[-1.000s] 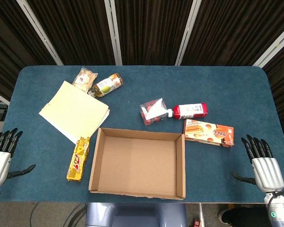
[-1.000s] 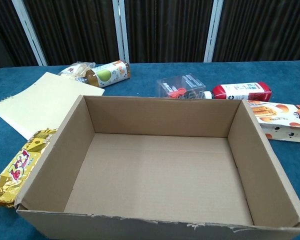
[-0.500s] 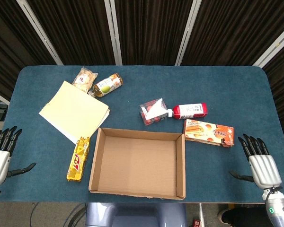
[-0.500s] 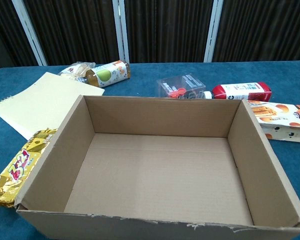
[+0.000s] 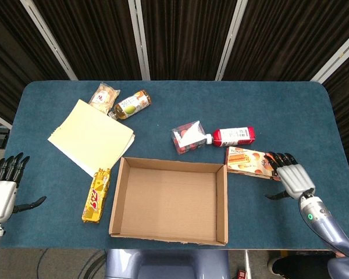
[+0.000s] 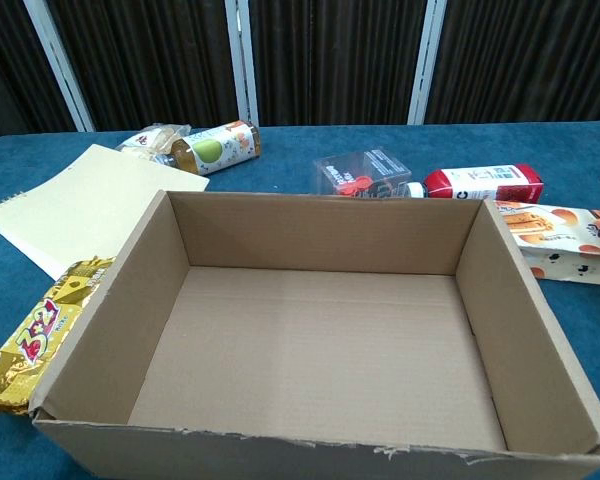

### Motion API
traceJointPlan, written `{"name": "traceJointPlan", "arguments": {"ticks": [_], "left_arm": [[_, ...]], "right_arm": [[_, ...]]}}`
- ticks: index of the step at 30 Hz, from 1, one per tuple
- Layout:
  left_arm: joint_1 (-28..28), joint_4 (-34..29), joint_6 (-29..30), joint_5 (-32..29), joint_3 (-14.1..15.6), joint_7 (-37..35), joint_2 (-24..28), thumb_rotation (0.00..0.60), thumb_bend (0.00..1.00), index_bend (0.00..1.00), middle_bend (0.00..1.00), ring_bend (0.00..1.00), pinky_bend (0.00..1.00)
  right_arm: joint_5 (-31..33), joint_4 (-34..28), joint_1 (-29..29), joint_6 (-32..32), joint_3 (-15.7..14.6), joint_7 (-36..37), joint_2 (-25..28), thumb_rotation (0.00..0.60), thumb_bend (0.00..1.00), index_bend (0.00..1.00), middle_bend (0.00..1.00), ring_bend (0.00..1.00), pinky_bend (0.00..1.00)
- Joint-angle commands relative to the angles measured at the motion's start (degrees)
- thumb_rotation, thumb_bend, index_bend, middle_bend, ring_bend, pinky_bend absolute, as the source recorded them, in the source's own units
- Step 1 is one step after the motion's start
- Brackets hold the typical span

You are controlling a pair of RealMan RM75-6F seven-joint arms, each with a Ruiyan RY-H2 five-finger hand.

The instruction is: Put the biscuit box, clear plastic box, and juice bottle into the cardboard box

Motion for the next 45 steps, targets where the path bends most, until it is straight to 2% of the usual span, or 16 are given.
{"name": "traceJointPlan", "arguments": {"ticks": [1, 13, 18, 20, 21, 23, 25, 26, 28, 31, 34, 39, 45], "left_arm": [[-0.4, 0.6, -1.1, -1.3, -0.4, 1.0, -0.6, 0.4, 0.0, 0.0, 0.0, 0.0, 0.0], [-1.6, 1.7, -3.2, -4.1, -1.6, 2.3, -1.6, 0.4, 0.0, 0.0, 0.0, 0.0, 0.0], [-1.9, 2.2, -4.0, -5.0, -1.8, 2.2, -1.8, 0.402, 0.0, 0.0, 0.0, 0.0, 0.0], [-2.0, 2.4, -4.4, -5.4, -1.9, 2.2, -1.9, 0.4, 0.0, 0.0, 0.0, 0.0, 0.0], [-2.1, 2.5, -4.5, -5.5, -1.9, 2.2, -1.9, 0.4, 0.0, 0.0, 0.0, 0.0, 0.0], [-2.1, 2.5, -4.6, -5.7, -1.9, 2.2, -1.9, 0.402, 0.0, 0.0, 0.0, 0.0, 0.0], [-2.1, 2.4, -4.4, -5.8, -2.0, 2.2, -1.8, 0.401, 0.0, 0.0, 0.0, 0.0, 0.0], [-2.1, 2.4, -4.4, -5.8, -2.0, 2.2, -1.8, 0.401, 0.0, 0.0, 0.0, 0.0, 0.0], [-2.0, 2.2, -4.1, -5.8, -2.0, 2.2, -1.7, 0.401, 0.0, 0.0, 0.0, 0.0, 0.0], [-1.8, 1.9, -3.8, -5.6, -1.8, 2.0, -1.5, 0.4, 0.0, 0.0, 0.0, 0.0, 0.0], [-1.6, 1.6, -3.3, -5.3, -1.8, 1.6, -1.2, 0.402, 0.0, 0.0, 0.0, 0.0, 0.0], [-1.1, 1.1, -2.4, -4.6, -1.5, 0.6, -0.6, 0.403, 0.0, 0.0, 0.0, 0.0, 0.0], [-0.7, 0.8, -1.5, -3.8, -1.2, -0.5, 0.0, 0.404, 0.0, 0.0, 0.0, 0.0, 0.0]], "right_arm": [[3.8, 4.4, 4.3, -5.1, 1.5, -1.7, -2.2, 0.6, 0.0, 0.0, 0.0, 0.0, 0.0], [11.5, 13.9, 11.0, -15.0, 1.7, -4.2, -8.3, 0.6, 0.0, 0.0, 0.0, 0.0, 0.0], [13.9, 17.0, 12.4, -16.8, 1.0, -5.0, -10.5, 0.6, 0.01, 0.0, 0.0, 0.0, 0.0], [14.6, 18.2, 12.8, -17.2, 0.9, -4.8, -11.3, 0.6, 0.06, 0.07, 0.0, 0.0, 0.0], [14.6, 19.0, 13.0, -17.1, 0.8, -5.0, -11.8, 0.6, 0.1, 0.16, 0.01, 0.01, 0.05], [14.7, 20.6, 13.4, -17.1, 0.6, -5.1, -12.8, 0.6, 0.17, 0.36, 0.14, 0.15, 0.24], [14.6, 21.8, 13.6, -16.4, 0.6, -5.1, -13.7, 0.6, 0.23, 0.55, 0.37, 0.4, 0.5], [14.5, 22.1, 13.6, -16.0, 0.6, -5.2, -13.9, 0.6, 0.25, 0.63, 0.46, 0.5, 0.6], [13.6, 23.0, 13.5, -13.6, 0.4, -6.3, -14.7, 0.6, 0.28, 0.71, 0.54, 0.59, 0.69], [11.6, 22.9, 12.9, -7.8, 0.7, -8.2, -15.0, 0.6, 0.29, 0.75, 0.58, 0.65, 0.74], [10.7, 20.5, 12.4, -4.0, 1.2, -10.1, -13.3, 0.6, 0.29, 0.74, 0.58, 0.65, 0.74], [11.0, 14.4, 12.0, -0.3, 1.7, -14.8, -8.0, 0.6, 0.29, 0.74, 0.58, 0.64, 0.74], [13.6, 6.0, 12.8, 2.6, 3.8, -22.2, 0.0, 0.6, 0.28, 0.74, 0.57, 0.63, 0.74]]}}
